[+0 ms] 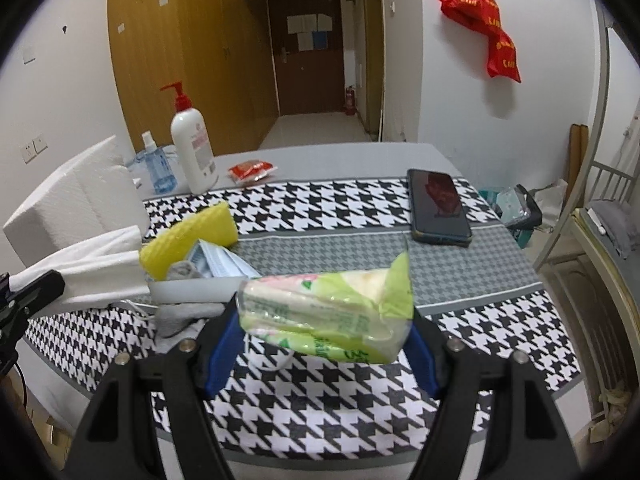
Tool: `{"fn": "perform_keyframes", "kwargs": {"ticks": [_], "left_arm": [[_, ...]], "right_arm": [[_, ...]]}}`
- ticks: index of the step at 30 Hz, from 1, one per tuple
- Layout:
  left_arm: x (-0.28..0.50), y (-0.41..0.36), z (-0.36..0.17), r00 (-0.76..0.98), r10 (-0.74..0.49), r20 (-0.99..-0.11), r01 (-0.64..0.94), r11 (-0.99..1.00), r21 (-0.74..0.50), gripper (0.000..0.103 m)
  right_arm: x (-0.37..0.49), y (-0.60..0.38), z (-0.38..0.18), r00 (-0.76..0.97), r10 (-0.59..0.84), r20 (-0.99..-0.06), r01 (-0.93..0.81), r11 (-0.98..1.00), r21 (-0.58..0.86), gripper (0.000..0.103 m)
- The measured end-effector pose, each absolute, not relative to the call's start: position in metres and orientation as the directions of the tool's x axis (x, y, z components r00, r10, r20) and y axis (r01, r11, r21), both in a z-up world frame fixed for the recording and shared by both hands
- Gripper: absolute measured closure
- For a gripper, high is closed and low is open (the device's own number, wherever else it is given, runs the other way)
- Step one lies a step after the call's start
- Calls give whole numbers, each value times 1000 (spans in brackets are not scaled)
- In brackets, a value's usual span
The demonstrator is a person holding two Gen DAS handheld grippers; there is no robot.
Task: Organize soft objects
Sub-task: 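Carry the white paper over the foam box with the left tool while the right tool holds the pack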
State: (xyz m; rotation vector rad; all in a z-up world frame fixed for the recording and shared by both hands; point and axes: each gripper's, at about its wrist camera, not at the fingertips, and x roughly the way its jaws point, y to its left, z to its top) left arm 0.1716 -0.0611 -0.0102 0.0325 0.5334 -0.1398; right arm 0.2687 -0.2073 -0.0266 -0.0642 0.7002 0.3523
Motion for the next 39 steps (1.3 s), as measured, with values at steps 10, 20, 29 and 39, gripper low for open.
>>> {"fn": "perform_keyframes", "kwargs": {"ticks": [10, 20, 29, 39], "left_arm": [[159, -51, -1, 861, -140, -490, 164, 987, 6, 89], [150, -38, 14, 872, -175, -457, 202, 979, 11, 89], [130, -8, 23, 886, -211, -414, 232, 973, 0, 89], [115, 13, 30, 911, -164, -378, 177, 984, 0, 89]], "right_arm": [[239, -199, -13, 741, 312, -594, -341, 938, 66, 27], [220, -181, -2, 755, 327, -569, -338, 937, 90, 27], [193, -152, 15, 798, 295, -526, -310, 949, 62, 27], [182, -126, 20, 794, 342, -502, -356, 932, 71, 27]]}}
